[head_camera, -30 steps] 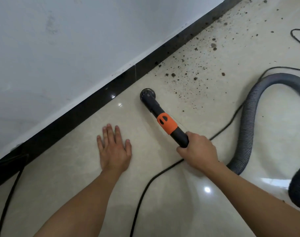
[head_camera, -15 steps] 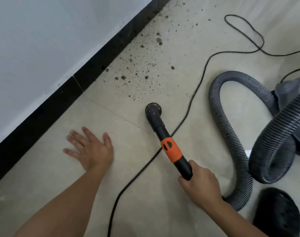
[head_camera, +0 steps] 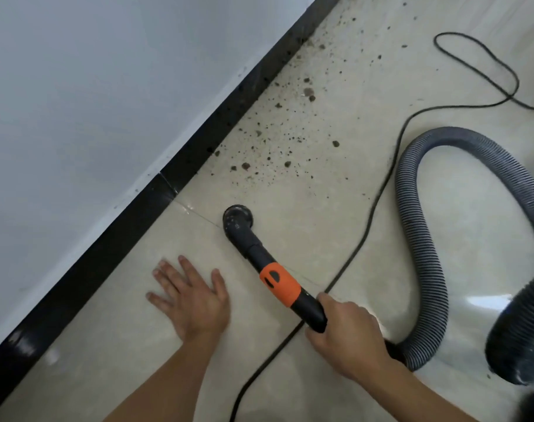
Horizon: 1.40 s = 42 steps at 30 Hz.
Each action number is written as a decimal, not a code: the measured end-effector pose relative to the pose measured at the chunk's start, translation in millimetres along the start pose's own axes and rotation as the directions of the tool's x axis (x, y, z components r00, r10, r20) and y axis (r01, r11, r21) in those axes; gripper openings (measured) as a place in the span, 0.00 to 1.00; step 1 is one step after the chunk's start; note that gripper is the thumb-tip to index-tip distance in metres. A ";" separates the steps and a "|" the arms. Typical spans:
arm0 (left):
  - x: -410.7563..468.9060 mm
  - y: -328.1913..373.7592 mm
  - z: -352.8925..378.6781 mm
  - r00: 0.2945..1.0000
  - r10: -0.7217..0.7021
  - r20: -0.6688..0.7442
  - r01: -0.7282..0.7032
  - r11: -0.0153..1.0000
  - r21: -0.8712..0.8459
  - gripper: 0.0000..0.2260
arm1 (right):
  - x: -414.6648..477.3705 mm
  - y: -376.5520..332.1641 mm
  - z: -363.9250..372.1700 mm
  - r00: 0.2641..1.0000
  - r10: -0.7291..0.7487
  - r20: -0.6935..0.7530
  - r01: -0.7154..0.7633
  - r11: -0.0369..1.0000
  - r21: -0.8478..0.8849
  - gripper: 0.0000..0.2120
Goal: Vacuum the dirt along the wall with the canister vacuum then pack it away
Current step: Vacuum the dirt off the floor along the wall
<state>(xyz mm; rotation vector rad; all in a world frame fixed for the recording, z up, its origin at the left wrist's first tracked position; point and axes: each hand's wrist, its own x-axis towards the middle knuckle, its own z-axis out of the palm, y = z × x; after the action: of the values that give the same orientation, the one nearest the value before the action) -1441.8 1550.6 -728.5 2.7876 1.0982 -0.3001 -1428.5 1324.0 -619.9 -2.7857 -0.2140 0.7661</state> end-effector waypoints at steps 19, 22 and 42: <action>3.0 0.2 2.9 0.999 0.015 -0.051 -0.016 1.000 -0.020 0.34 | 108.6 -40.7 -36.3 0.990 0.017 -0.139 0.002 0.991 0.132 0.07; 3.4 -0.6 4.4 0.998 0.014 -0.063 -0.016 0.999 -0.028 0.34 | 96.5 -46.9 -25.0 0.992 -0.058 -0.114 0.062 0.998 0.032 0.07; 3.6 -1.7 5.6 0.999 0.019 -0.040 -0.020 1.000 -0.023 0.34 | 169.4 -46.8 -61.4 0.981 0.025 -0.194 -0.007 0.996 0.092 0.08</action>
<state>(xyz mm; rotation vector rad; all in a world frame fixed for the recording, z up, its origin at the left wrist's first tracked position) -1441.1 1553.2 -734.8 2.7931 1.0744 -0.2295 -1255.9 1391.5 -637.9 -2.7548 -0.1169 0.4875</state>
